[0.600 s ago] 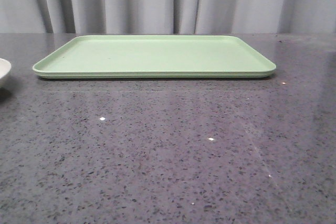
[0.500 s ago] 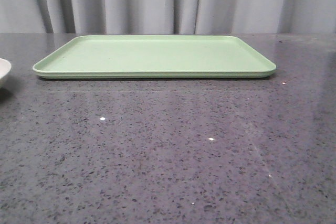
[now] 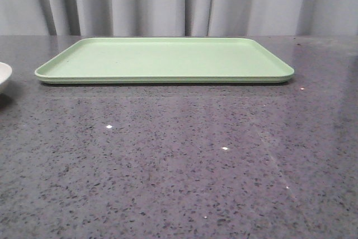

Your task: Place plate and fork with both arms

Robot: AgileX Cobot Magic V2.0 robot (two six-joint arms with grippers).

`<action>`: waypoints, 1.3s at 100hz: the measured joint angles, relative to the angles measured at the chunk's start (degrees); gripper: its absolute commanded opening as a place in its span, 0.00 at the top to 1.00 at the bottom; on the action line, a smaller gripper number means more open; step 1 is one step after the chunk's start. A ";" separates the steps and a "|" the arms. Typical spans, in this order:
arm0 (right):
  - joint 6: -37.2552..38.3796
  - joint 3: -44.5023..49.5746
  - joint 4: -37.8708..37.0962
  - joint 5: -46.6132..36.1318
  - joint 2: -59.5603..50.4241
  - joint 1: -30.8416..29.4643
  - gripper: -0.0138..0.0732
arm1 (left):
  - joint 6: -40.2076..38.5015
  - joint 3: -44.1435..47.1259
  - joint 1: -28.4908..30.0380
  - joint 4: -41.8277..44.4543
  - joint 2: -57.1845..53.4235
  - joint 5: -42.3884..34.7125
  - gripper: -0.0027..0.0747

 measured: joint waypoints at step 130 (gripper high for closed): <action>-0.42 -28.45 3.61 21.67 24.80 0.00 0.92 | 0.00 -28.54 0.00 -2.70 22.17 22.40 0.99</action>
